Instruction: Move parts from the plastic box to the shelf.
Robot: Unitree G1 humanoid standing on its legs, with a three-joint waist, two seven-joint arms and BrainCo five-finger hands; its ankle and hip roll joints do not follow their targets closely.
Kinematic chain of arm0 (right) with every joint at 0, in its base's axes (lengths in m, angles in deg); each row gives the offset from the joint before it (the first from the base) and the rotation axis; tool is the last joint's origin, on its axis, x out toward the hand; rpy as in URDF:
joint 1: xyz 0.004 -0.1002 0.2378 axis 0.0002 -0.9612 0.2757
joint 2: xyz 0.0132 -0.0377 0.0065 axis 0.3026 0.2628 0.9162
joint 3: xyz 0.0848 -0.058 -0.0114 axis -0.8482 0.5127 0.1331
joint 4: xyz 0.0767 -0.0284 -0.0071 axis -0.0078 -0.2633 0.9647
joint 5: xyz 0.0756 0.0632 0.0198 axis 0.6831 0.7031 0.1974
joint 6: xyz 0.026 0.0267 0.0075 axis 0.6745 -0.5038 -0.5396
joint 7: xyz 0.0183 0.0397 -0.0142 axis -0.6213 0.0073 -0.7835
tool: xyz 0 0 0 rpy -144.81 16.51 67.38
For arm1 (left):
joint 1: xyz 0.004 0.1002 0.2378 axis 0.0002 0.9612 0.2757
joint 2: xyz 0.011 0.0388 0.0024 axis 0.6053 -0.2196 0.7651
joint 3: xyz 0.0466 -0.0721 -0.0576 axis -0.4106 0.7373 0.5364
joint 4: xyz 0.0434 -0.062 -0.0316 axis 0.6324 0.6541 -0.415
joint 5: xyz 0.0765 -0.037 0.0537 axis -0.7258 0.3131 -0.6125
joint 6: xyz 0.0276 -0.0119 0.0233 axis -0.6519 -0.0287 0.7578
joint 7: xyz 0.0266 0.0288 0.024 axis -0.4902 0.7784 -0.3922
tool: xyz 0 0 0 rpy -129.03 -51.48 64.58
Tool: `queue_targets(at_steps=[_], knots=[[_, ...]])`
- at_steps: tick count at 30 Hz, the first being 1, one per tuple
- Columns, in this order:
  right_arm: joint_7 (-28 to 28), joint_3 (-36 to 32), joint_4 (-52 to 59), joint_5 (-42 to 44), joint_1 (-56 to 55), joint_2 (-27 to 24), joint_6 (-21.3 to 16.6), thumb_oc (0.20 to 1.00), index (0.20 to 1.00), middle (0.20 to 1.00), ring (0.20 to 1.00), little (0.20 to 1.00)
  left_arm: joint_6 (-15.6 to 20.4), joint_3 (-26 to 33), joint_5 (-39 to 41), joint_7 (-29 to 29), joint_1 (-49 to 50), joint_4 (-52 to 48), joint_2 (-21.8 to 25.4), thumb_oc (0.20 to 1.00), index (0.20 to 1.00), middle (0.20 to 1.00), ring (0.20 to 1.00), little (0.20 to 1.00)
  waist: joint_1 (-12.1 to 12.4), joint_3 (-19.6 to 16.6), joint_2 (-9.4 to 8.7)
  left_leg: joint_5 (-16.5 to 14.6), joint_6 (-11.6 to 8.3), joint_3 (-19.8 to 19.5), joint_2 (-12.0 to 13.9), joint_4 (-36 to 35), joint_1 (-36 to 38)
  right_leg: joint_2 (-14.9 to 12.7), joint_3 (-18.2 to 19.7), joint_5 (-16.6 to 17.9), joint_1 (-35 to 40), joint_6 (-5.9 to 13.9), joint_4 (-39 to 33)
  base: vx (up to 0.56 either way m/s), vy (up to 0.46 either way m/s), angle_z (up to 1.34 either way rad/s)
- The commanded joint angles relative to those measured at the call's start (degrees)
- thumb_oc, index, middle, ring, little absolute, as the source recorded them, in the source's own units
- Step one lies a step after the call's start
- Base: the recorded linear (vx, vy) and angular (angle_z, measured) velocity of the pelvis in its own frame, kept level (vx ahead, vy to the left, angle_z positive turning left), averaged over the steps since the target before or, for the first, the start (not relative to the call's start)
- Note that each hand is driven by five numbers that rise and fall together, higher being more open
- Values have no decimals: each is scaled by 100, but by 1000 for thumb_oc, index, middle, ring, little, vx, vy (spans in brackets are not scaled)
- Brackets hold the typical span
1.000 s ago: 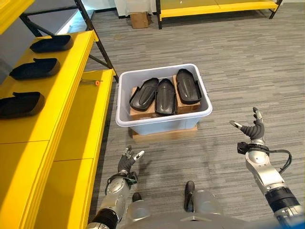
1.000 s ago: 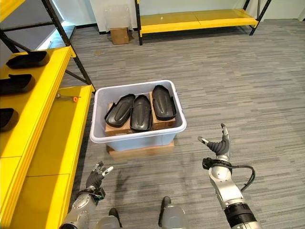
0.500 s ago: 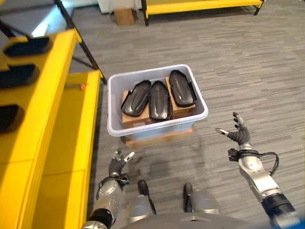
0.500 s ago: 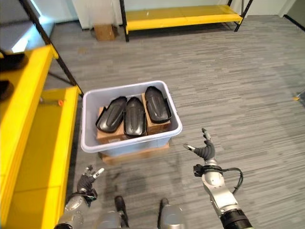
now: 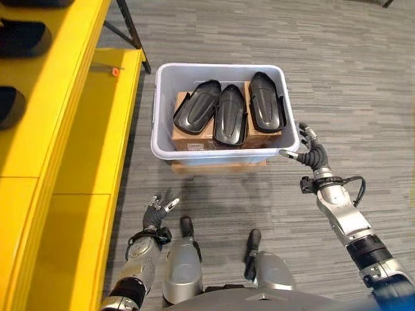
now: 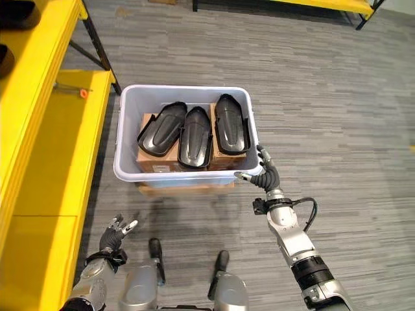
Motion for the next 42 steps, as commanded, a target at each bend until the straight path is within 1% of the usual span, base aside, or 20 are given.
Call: queue_targets(at_steps=[1,2,3,4,5,9,11,15,17,23,27,28,30,31,33,36,37,38,39,42], knots=[[-102,3,224,80,84,-47,-330,1000,1000,1000,1000,1000,278,-35,-177,-12,331,-555,197,1000,1000,1000,1000,1000,65,-279,94,187,34,-159,95,-658,359,-95,35,126,-74,160,306,74,-112,4],[-258,1,209,-65,106,-36,-297,1000,1000,1000,1000,1000,285,-41,-120,18,333,-582,218,1000,1000,1000,1000,1000,28,-259,85,174,14,-190,88,-705,419,-51,90,170,-142,171,-7,148,-226,14],[-518,-22,172,-245,141,-31,-232,1000,1000,1000,1000,1000,303,-69,-121,67,330,-635,270,1000,1000,1000,1000,1000,-47,-243,43,118,-19,-237,59,-780,498,-11,253,380,-254,254,-688,264,-413,17],[-616,-30,64,-341,150,41,-212,1000,1000,1000,1000,1000,331,-163,-101,182,390,-732,318,1000,1000,1000,1000,1000,-84,-228,-16,4,-39,-261,61,-782,612,-129,469,898,-439,379,-1096,348,-504,36],[-552,-63,93,-411,55,-19,-239,1000,1000,1000,1000,1000,394,-222,-137,232,475,-746,263,1000,1000,1000,1000,1000,-141,-299,6,81,-89,-332,95,-877,628,24,572,735,-298,434,-1342,325,-442,41],[-491,-6,186,-670,105,-156,-318,1000,1000,1000,1000,1000,387,-324,-187,172,485,-879,208,1000,1000,1000,1000,1000,-128,-316,131,296,-267,-300,189,-980,532,107,400,578,-139,311,-1482,107,-176,40],[-508,61,239,-778,329,-307,-338,1000,1000,1000,1000,1000,280,-322,-105,21,471,-915,195,1000,1000,1000,1000,1000,-117,-304,238,439,-371,-320,258,-1094,505,152,322,480,-138,224,-1463,78,-100,27],[-495,100,309,-938,755,-564,-324,1000,1000,1000,1000,1000,235,-404,-152,-101,426,-887,193,1000,1000,1000,1000,1000,-99,-242,357,562,-450,-368,321,-1170,423,171,270,378,-213,151,-1369,57,-29,4],[-575,197,257,-908,1308,-642,-119,1000,1000,1000,1000,1000,157,-508,-125,-137,250,-864,299,1000,1000,1000,1000,1000,-73,-55,421,541,-446,-442,304,-1053,230,166,254,290,-458,115,-1123,42,-32,5],[-911,318,109,-1091,1977,-710,172,1000,1000,1000,1000,1000,87,-614,113,2,-1,-1018,421,1000,1000,1000,1000,1000,-37,309,548,462,-404,-564,215,-775,-167,98,283,239,-911,88,-791,-13,21,8],[-1037,393,-220,-1033,2558,-820,211,1000,1000,1000,1000,1000,106,-724,356,61,-147,-1156,449,1000,1000,1000,1000,1000,18,587,676,401,-360,-671,121,-472,-611,49,331,164,-1368,46,-477,-65,39,9],[-1007,444,-329,-812,2760,-831,65,1000,1000,1000,1000,1000,55,-740,456,54,-191,-1206,442,1000,1000,1000,1000,1000,43,646,716,389,-340,-705,76,-387,-777,36,347,146,-1532,35,-394,-68,33,11],[-1041,463,-380,-647,2948,-822,13,1000,1000,1000,1000,1000,26,-791,481,76,-231,-1258,449,1000,1000,1000,1000,1000,60,646,745,380,-329,-746,43,-312,-982,27,357,127,-1732,24,-318,-63,40,7],[-1001,442,-471,-643,3198,-823,42,1000,1000,1000,1000,1000,22,-900,420,201,-251,-1343,461,1000,1000,1000,1000,1000,95,647,825,383,-313,-826,-9,-185,-1301,8,386,82,-2070,-8,-124,-37,40,7],[-1068,495,-507,-699,3338,-813,26,1000,1000,1000,1000,1000,71,-929,466,222,-250,-1379,452,1000,1000,1000,1000,1000,110,647,879,368,-298,-857,-51,-88,-1494,7,417,40,-2248,-37,-25,-36,56,9],[-1329,592,-427,-937,3564,-737,281,1000,1000,1000,1000,1000,78,-1006,571,397,-228,-1577,466,1000,1000,1000,1000,1000,136,647,981,385,-255,-897,-142,51,-1995,-24,454,-3,-2784,-82,201,-66,53,14],[-1449,631,-512,-907,3665,-698,537,1000,1000,1000,1000,1000,62,-1014,640,456,-179,-1681,465,1000,1000,1000,1000,1000,160,647,1061,401,-239,-930,-178,147,-2318,-25,457,-32,-3085,-135,316,-91,41,23],[-1437,658,-595,-839,3708,-655,647,1000,1000,1000,1000,1000,99,-1019,702,444,-157,-1667,454,1000,1000,1000,1000,1000,173,647,1101,407,-231,-936,-196,182,-2457,-21,460,-42,-3209,-158,350,-43,36,14],[-1489,723,-736,-651,3694,-567,669,1000,1000,1000,1000,1000,131,-1018,741,443,-69,-1650,429,1000,1000,1000,1000,1000,208,647,1158,285,-258,-972,-188,263,-2524,-16,489,-194,-3266,-140,464,-11,16,13],[-1822,713,-1015,-427,3757,-466,654,1000,1000,1000,1000,1000,211,-1038,740,416,-24,-1612,415,1000,1000,1000,1000,1000,242,647,1204,297,-250,-990,-181,358,-2770,-18,481,-220,-3475,-185,553,-29,-3,4]])
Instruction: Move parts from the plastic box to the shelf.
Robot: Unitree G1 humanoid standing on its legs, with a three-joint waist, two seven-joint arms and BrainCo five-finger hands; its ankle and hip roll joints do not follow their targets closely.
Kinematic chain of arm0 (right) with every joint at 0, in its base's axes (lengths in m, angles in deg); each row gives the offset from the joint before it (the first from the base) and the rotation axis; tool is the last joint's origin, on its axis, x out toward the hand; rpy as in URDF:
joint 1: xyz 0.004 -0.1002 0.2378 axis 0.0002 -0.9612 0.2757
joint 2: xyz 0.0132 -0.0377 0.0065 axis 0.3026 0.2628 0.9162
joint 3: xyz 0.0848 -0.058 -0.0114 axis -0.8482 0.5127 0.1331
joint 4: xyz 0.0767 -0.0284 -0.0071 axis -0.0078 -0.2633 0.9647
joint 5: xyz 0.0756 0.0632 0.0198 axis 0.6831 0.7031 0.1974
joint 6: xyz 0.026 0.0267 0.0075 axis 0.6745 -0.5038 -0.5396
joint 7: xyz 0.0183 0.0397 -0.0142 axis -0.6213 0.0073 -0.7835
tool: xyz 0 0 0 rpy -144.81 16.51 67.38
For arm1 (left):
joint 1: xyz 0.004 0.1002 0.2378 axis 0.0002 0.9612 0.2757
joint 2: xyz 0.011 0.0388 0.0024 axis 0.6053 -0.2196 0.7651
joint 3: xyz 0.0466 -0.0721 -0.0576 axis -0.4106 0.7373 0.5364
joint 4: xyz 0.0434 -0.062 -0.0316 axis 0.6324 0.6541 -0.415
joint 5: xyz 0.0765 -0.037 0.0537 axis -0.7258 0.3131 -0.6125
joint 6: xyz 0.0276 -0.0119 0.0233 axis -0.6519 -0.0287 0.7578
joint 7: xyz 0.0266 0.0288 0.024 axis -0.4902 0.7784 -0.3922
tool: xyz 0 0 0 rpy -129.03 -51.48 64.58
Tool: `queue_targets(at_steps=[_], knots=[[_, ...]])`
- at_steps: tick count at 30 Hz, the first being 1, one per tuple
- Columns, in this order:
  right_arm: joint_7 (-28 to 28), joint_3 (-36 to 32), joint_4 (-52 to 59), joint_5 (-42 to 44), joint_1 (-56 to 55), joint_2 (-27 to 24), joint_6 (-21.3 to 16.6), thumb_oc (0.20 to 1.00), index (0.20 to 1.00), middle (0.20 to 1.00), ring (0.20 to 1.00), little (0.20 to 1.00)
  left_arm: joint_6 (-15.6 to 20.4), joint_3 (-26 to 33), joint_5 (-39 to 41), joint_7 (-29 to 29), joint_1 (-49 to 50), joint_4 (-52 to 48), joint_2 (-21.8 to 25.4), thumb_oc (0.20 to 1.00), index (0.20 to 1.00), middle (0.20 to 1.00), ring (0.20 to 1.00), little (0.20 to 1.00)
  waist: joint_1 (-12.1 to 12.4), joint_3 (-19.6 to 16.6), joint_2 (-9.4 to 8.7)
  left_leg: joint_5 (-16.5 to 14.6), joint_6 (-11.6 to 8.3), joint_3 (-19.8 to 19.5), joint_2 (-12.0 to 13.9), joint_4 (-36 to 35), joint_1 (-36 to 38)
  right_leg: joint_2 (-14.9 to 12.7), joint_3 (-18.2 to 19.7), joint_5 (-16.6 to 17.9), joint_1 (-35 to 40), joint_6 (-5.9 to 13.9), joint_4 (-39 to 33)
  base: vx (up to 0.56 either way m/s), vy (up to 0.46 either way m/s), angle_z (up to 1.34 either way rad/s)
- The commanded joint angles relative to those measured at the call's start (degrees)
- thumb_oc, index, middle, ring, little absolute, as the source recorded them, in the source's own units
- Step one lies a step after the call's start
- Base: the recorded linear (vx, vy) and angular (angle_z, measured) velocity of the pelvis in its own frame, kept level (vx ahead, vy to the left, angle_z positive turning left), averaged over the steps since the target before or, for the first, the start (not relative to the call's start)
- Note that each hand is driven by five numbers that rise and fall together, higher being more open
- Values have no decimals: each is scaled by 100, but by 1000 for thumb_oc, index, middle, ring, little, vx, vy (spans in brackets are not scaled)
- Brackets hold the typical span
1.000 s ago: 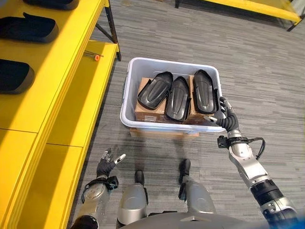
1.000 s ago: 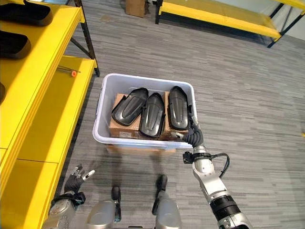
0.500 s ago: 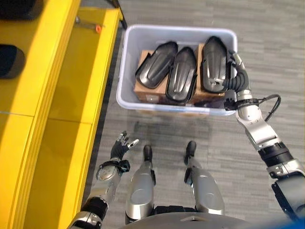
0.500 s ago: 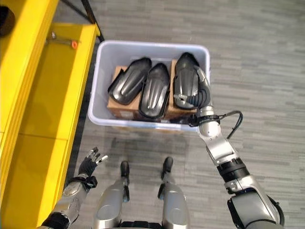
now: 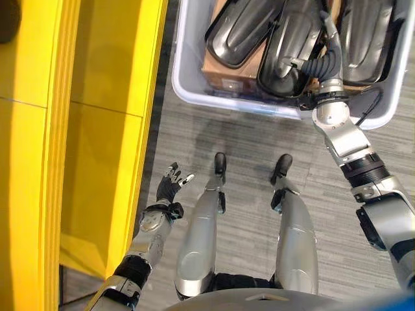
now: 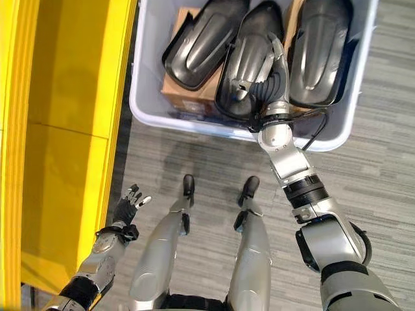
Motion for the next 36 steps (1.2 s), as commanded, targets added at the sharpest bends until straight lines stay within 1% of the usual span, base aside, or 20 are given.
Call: queue_targets(at_steps=[1,4,5,7,8,10,13,14,15,16,18,20,21,22,25,27,28,29,35,36], knots=[[-587,34,101,409,202,-224,-170,1000,1000,1000,1000,1000,245,-112,119,48,422,-290,92,1000,1000,1000,1000,1000,-56,-269,224,-603,96,-73,194,654,-353,14,139,-450,71,257,74,-33,-7,-1],[-401,-98,-191,932,245,-136,-227,1000,1000,1000,1000,1000,295,-109,131,-15,453,-265,70,1000,1000,1000,1000,1000,-37,-269,251,-600,95,-60,203,691,-473,28,121,-472,-16,231,102,-20,-1,0],[-432,-173,-359,1342,234,-63,-411,1000,1000,1000,1000,1000,296,-126,120,13,456,-291,47,1000,1000,1000,1000,1000,-30,-269,265,-584,86,-49,217,695,-517,24,114,-474,-54,221,110,0,0,0],[-844,-317,-429,880,245,-42,-786,1000,1000,1000,1000,1000,315,-154,66,29,471,-288,15,1000,1000,1000,1000,1000,-46,-269,281,-580,83,-9,229,688,-529,30,119,-486,-66,217,117,0,0,0],[-874,-358,-435,594,256,-61,-978,1000,1000,1000,1000,1000,344,-168,46,43,475,-260,-4,1000,1000,1000,1000,1000,-51,-269,287,-577,79,-4,227,681,-531,30,116,-488,-60,219,108,2,13,-3],[-772,-399,-358,358,248,-65,-1077,1000,1000,1000,1000,1000,374,-188,115,43,481,-228,-35,1000,1000,1000,1000,1000,-65,-269,296,-576,73,4,221,678,-527,30,121,-486,-54,225,99,9,21,-7],[-931,-280,64,-1293,284,-127,-1667,1000,1000,1000,1000,1000,441,-209,33,25,535,-186,-125,1000,1000,1000,1000,1000,-73,-269,323,-583,78,31,208,674,-502,23,139,-487,-28,235,72,27,33,-10],[-1054,-230,248,-1782,295,-148,-1777,1000,1000,1000,1000,1000,470,-225,72,23,552,-170,-136,1000,1000,1000,1000,1000,-78,-269,328,-580,80,36,203,669,-493,21,142,-481,-19,242,66,35,30,-11],[-1311,-118,889,-2810,321,-189,-1850,1000,1000,1000,1000,1000,498,-236,112,32,600,-183,-147,1000,1000,1000,1000,1000,-89,-269,336,-574,84,48,189,647,-457,21,159,-472,7,258,49,31,26,-7],[-1394,-94,1064,-3084,329,-181,-1881,1000,1000,1000,1000,1000,496,-232,112,24,617,-192,-149,1000,1000,1000,1000,1000,-90,-269,340,-570,84,54,188,637,-439,20,166,-468,19,260,43,37,27,-3],[-1667,31,1825,-3939,399,-150,-1673,1000,1000,1000,1000,1000,489,-242,54,21,697,-240,-136,1000,1000,1000,1000,1000,-81,-269,349,-556,87,61,183,582,-353,15,195,-463,89,268,4,32,12,-1],[-1632,71,2105,-4290,436,-130,-1585,1000,1000,1000,1000,1000,500,-238,198,-43,747,-238,-131,1000,1000,1000,1000,1000,-74,-269,355,-549,82,60,178,561,-311,17,206,-465,133,267,-18,0,0,0],[-1531,182,2402,-4453,543,-110,-1344,1000,1000,1000,1000,1000,466,-179,776,-269,809,-204,-186,1000,1000,1000,1000,1000,-47,-269,372,-538,79,74,175,516,-247,13,208,-471,194,264,-51,35,-22,-3],[-1523,322,2529,-4539,692,-65,-893,1000,1000,1000,1000,1000,546,-123,567,-355,843,-208,-155,1000,1000,1000,1000,1000,1,-269,388,-530,68,79,180,490,-212,2,200,-481,236,260,-73,0,0,0],[-1702,358,2484,-4564,781,-69,-493,1000,1000,1000,1000,1000,522,-122,583,-451,890,-267,-132,1000,1000,1000,1000,1000,44,-269,409,-521,62,75,179,464,-180,-7,173,-497,265,252,-72,5,-12,-1],[-1960,345,2408,-4562,804,-68,-70,1000,1000,1000,1000,1000,506,-117,660,-512,903,-270,-131,1000,1000,1000,1000,1000,57,-269,413,-511,53,76,182,457,-163,-12,159,-505,288,248,-68,0,0,0],[-2375,235,2160,-4296,801,-129,328,1000,1000,1000,1000,1000,506,-108,760,-578,906,-278,-154,1000,1000,1000,1000,1000,56,-269,416,-501,37,74,193,443,-157,-24,147,-521,294,248,-54,0,0,0],[-2605,101,1944,-4042,806,-195,536,1000,1000,1000,1000,1000,472,-116,921,-638,901,-282,-175,1000,1000,1000,1000,1000,53,-269,421,-501,28,71,195,435,-151,-26,135,-541,301,248,-35,11,-24,-4],[-3035,-420,831,-3692,957,-714,737,1000,1000,1000,1000,1000,366,-339,85,-455,740,-361,-49,1000,1000,1000,1000,1000,19,-269,512,-517,7,66,179,450,-158,-41,145,-671,298,202,110,19,-5,-1],[-3009,-440,803,-3586,949,-757,722,1000,1000,1000,1000,1000,353,-366,158,-428,752,-351,-45,1000,1000,1000,1000,1000,11,-269,525,-525,8,68,177,453,-150,-40,143,-693,301,194,129,33,-1,0]])
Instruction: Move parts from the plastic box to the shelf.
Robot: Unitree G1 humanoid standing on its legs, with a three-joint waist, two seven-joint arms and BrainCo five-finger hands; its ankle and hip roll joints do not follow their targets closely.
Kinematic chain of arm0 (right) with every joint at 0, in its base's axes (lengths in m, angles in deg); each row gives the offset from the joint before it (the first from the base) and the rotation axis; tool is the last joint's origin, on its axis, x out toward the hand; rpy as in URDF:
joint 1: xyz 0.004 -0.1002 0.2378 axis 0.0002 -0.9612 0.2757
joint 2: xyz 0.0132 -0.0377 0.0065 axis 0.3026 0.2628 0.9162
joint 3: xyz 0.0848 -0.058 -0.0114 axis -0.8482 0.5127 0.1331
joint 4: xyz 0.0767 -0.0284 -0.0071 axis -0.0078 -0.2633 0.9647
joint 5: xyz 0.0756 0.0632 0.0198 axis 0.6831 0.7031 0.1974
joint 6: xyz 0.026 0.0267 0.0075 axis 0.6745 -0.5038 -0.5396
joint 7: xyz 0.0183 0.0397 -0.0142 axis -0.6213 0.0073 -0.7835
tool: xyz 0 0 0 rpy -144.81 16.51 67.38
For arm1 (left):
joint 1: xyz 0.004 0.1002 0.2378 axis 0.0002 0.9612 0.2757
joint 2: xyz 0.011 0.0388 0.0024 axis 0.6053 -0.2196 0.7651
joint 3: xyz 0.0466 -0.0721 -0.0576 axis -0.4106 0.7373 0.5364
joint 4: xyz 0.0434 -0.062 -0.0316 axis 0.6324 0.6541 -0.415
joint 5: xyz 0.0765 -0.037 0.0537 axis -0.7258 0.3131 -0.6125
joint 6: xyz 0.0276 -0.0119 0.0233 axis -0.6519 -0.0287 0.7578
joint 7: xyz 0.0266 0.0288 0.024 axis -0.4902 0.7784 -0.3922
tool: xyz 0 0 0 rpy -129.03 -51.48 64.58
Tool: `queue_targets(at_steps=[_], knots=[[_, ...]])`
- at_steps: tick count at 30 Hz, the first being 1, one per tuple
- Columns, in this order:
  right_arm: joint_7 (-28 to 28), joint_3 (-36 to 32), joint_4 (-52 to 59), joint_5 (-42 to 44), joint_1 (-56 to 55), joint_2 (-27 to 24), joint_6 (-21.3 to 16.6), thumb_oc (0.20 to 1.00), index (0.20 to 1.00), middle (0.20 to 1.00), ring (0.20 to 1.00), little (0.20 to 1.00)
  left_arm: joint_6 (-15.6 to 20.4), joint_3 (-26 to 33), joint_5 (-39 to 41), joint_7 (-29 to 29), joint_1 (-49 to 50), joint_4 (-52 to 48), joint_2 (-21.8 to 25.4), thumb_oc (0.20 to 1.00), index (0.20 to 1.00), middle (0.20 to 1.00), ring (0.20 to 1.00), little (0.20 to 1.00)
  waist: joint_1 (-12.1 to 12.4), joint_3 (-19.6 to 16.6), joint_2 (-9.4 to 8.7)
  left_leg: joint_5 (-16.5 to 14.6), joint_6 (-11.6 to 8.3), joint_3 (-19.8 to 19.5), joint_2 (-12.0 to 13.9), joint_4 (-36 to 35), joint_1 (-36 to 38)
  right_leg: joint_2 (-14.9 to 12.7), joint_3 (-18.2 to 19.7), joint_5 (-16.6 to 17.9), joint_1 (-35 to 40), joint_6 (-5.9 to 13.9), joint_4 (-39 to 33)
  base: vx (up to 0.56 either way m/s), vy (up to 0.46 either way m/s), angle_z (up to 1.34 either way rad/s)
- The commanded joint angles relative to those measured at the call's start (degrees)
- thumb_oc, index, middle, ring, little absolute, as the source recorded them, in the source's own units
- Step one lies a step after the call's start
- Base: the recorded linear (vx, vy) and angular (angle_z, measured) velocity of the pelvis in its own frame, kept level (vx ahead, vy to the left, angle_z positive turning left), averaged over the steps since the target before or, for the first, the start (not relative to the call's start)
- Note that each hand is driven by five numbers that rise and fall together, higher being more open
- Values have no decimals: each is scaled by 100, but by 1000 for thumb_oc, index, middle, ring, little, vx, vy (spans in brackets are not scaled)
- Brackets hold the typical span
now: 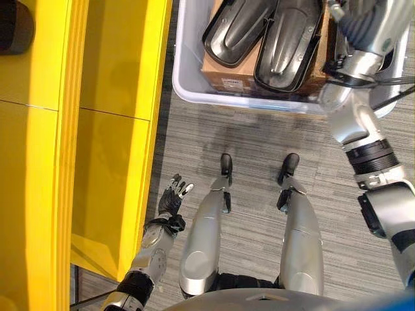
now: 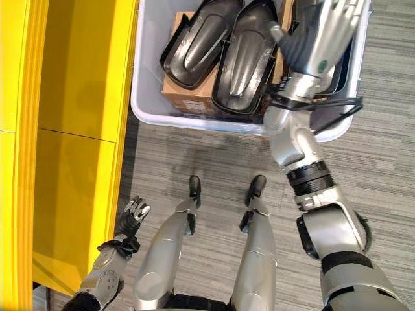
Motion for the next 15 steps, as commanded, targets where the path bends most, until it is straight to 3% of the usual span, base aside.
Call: queue_targets(at_steps=[1,5,6,8,10,11,15], knots=[[-143,21,178,316,286,-256,-105,1000,1000,1000,1000,1000,59,-372,-207,92,295,-292,187,1000,1000,1000,1000,1000,7,-173,177,-558,21,-105,91,464,-228,-100,-6,-793,338,263,168,0,0,0],[307,39,56,448,331,-356,-123,1000,1000,1000,1000,1000,30,-380,-400,210,289,-264,229,1000,1000,1000,1000,1000,-15,-173,199,-549,-1,-107,88,470,-217,-101,12,-821,324,258,219,2,-8,0],[730,155,-97,538,392,-416,-237,1000,1000,1000,1000,1000,264,-374,-840,241,269,-225,316,1000,1000,1000,1000,1000,-8,-173,190,-563,-3,-116,88,504,-241,-92,22,-850,308,237,252,5,-71,-1],[1161,395,-326,569,509,-479,-417,1000,1000,1000,1000,1000,248,-365,-923,128,228,-278,422,1000,1000,1000,1000,1000,22,-173,158,-560,4,-122,116,521,-284,-70,22,-846,274,215,251,-5,-76,2],[1363,527,-363,577,571,-500,-412,1000,1000,1000,1000,1000,208,-362,-906,156,218,-332,466,1000,1000,1000,1000,1000,35,-173,141,-561,2,-132,125,547,-325,-70,10,-846,241,214,269,-6,-64,4],[1747,864,-382,821,740,-499,-211,1000,1000,1000,1000,1000,152,-364,-869,219,196,-348,569,1000,1000,1000,1000,1000,69,-173,83,-564,1,-155,155,607,-397,-50,-18,-853,207,200,308,3,-112,5],[2081,1331,-727,1408,1031,-472,-108,1000,1000,1000,1000,1000,67,-352,-759,214,138,-440,666,1000,1000,1000,1000,1000,129,-173,30,-565,18,-211,184,676,-504,-13,-67,-895,129,172,406,2,-91,8]])
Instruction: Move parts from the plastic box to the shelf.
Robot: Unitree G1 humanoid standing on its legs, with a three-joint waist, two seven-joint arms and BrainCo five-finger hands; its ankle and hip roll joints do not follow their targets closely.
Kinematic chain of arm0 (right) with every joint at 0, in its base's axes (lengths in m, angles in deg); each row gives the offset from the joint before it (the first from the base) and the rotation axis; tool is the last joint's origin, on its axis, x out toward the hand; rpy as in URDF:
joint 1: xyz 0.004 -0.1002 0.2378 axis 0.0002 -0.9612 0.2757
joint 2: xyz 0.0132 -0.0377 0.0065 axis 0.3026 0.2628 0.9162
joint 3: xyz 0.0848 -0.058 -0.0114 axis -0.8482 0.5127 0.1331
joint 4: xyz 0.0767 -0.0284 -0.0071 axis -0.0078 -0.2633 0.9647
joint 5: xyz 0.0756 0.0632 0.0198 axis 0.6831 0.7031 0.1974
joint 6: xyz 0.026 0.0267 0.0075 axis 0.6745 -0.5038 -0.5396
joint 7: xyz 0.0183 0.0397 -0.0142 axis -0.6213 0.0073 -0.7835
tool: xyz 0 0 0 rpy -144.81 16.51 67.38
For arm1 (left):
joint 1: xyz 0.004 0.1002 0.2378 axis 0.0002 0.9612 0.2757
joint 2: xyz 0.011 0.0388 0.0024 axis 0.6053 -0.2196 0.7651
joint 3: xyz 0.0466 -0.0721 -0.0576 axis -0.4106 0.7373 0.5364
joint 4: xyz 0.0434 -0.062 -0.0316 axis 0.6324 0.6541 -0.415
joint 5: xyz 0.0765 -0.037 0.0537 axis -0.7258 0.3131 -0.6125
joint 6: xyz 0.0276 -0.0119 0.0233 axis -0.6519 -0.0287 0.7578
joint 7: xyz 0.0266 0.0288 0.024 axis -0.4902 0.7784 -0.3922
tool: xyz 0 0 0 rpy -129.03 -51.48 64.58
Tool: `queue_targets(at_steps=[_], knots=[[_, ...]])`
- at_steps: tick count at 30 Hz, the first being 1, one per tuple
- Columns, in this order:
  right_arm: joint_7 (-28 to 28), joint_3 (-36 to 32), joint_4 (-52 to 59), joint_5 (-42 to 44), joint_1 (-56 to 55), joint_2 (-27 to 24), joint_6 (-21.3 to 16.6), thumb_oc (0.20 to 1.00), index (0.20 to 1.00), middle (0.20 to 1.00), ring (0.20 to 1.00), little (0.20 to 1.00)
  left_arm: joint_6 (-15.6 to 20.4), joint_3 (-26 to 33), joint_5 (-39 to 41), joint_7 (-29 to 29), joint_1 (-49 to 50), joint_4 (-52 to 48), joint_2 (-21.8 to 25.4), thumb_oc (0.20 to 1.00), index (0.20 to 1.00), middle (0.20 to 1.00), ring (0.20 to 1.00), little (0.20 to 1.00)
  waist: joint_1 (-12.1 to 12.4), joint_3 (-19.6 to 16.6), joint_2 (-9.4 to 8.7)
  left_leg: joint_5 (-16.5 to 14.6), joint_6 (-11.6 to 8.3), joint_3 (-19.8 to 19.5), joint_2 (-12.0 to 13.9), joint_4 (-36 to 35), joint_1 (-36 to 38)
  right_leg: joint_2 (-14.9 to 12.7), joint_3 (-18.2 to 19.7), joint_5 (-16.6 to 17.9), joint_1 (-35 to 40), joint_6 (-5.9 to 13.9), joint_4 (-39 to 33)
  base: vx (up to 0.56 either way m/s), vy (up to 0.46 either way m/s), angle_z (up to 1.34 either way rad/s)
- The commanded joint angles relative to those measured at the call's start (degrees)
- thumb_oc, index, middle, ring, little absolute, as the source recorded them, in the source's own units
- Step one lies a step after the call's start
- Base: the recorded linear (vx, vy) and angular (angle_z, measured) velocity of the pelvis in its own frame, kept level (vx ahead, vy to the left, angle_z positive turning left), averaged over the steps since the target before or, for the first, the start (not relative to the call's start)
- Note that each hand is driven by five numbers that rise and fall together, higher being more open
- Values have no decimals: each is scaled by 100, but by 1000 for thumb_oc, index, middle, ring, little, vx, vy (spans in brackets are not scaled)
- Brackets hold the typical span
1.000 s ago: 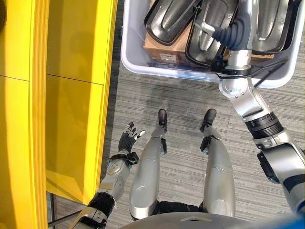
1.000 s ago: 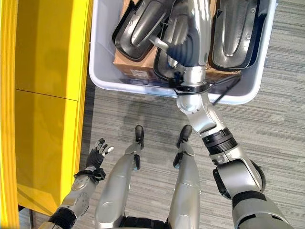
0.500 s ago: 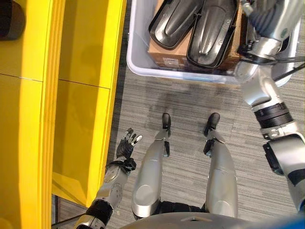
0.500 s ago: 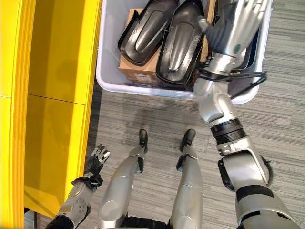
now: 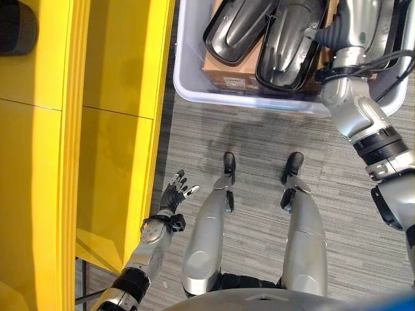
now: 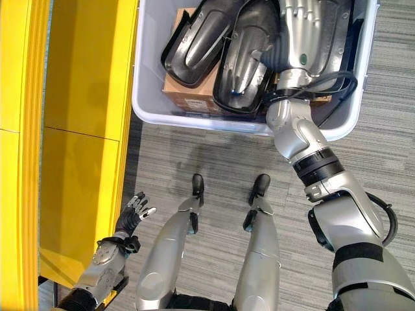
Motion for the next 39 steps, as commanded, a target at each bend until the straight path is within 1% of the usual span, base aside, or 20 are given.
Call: queue_targets(at_steps=[1,3,4,5,6,9,10,12,14,17,18,19,21,22,29,30,32,33,37,39], knots=[[389,49,-100,831,342,-134,-50,1000,1000,1000,1000,1000,15,-102,-31,73,223,-256,420,1000,1000,1000,1000,1000,91,-144,-53,-597,46,-120,136,675,-381,-23,-19,-777,298,217,210,-4,-65,14],[323,39,-210,1935,233,25,78,1000,1000,1000,1000,1000,-10,-98,-63,73,203,-273,414,1000,1000,1000,1000,1000,100,-144,-57,-601,52,-128,140,728,-460,-6,-19,-801,220,187,285,0,-47,9],[323,39,-210,1935,233,25,78,1000,1000,1000,1000,1000,-10,-98,-63,73,203,-273,414,1000,1000,1000,1000,1000,100,-144,-57,-601,52,-128,140,728,-460,-6,-19,-801,220,187,285,0,0,0],[-289,-121,-400,2596,80,201,90,1000,1000,1000,1000,1000,-31,-102,-48,83,199,-280,400,1000,1000,1000,1000,1000,97,-144,-57,-617,58,-134,150,774,-509,-1,-12,-822,173,164,339,0,0,0],[-524,-267,-545,2797,-7,249,-11,1000,1000,1000,1000,1000,-63,-104,-32,106,199,-293,396,1000,1000,1000,1000,1000,90,-144,-54,-631,63,-139,149,790,-523,5,-11,-834,161,158,355,9,-32,1],[-777,-646,-952,2632,-169,319,-300,1000,1000,1000,1000,1000,-40,-107,66,93,185,-208,348,1000,1000,1000,1000,1000,65,-144,-34,-644,63,-136,148,801,-577,23,-6,-846,98,154,389,-1,1,2],[-1156,-828,-1121,2298,-268,342,-501,1000,1000,1000,1000,1000,-8,-110,12,79,178,-155,278,1000,1000,1000,1000,1000,47,-144,-9,-656,75,-130,146,800,-604,33,5,-853,75,154,384,0,0,0],[-1333,-1034,-1228,1578,-349,281,-924,1000,1000,1000,1000,1000,64,-168,26,135,163,-111,237,1000,1000,1000,1000,1000,12,-144,7,-667,77,-131,142,802,-627,40,8,-858,57,163,386,0,0,0],[-1302,-1111,-1008,1279,-421,243,-868,1000,1000,1000,1000,1000,74,-193,111,177,156,-112,227,1000,1000,1000,1000,1000,-29,-144,22,-659,72,-110,131,787,-633,44,30,-845,35,173,378,-2,21,-6],[-1226,-1096,-711,1462,-529,256,-642,1000,1000,1000,1000,1000,40,-176,95,216,131,-164,177,1000,1000,1000,1000,1000,-85,-144,34,-632,60,-74,132,731,-621,48,81,-828,23,169,321,-10,33,-6],[-1118,-1075,-670,1424,-568,257,-624,1000,1000,1000,1000,1000,60,-166,125,200,148,-166,160,1000,1000,1000,1000,1000,-102,-144,40,-625,53,-64,135,722,-624,53,97,-826,13,168,311,-7,33,-9],[-908,-1045,-616,1627,-612,281,-401,1000,1000,1000,1000,1000,76,-151,115,179,150,-140,135,1000,1000,1000,1000,1000,-122,-144,42,-619,47,-43,136,713,-617,57,111,-820,9,165,298,-6,33,-6],[-796,-978,-598,2170,-677,329,-359,1000,1000,1000,1000,1000,94,-141,74,208,139,-131,112,1000,1000,1000,1000,1000,-136,-144,39,-608,42,-26,150,702,-617,59,125,-811,7,158,278,-1,11,-2],[-660,-963,-654,2494,-735,378,-435,1000,1000,1000,1000,1000,106,-130,108,207,132,-116,113,1000,1000,1000,1000,1000,-146,-144,34,-603,40,-17,159,697,-617,61,129,-805,3,155,267,0,0,0],[363,-869,-856,3072,-804,540,-867,1000,1000,1000,1000,1000,153,-66,99,124,128,18,155,1000,1000,1000,1000,1000,-132,-144,8,-589,25,-11,171,682,-577,70,122,-795,43,142,242,0,-2,0],[795,-797,-866,3372,-786,581,-970,1000,1000,1000,1000,1000,147,-46,86,93,117,54,164,1000,1000,1000,1000,1000,-115,-144,2,-588,27,-13,173,684,-569,74,114,-794,55,143,236,-7,-36,0],[1099,-723,-792,3872,-772,669,-897,1000,1000,1000,1000,1000,126,-54,29,119,128,47,188,1000,1000,1000,1000,1000,-97,-144,-11,-576,22,-14,181,690,-561,76,108,-784,63,141,243,-3,-17,1],[1318,-678,-732,4583,-786,775,-790,1000,1000,1000,1000,1000,103,-55,42,134,127,46,215,1000,1000,1000,1000,1000,-81,-144,-19,-567,17,-10,184,702,-560,83,100,-781,69,135,248,0,0,0],[1461,-746,-846,5518,-816,1035,-826,1000,1000,1000,1000,1000,161,-28,48,94,153,130,249,1000,1000,1000,1000,1000,-49,-144,-38,-546,9,-8,195,680,-496,102,86,-781,120,128,245,0,0,0],[1834,-838,-1022,5950,-848,1185,-827,1000,1000,1000,1000,1000,235,-29,55,40,157,209,238,1000,1000,1000,1000,1000,-27,-144,-35,-532,6,10,207,658,-481,107,75,-780,137,121,233,0,0,0]])
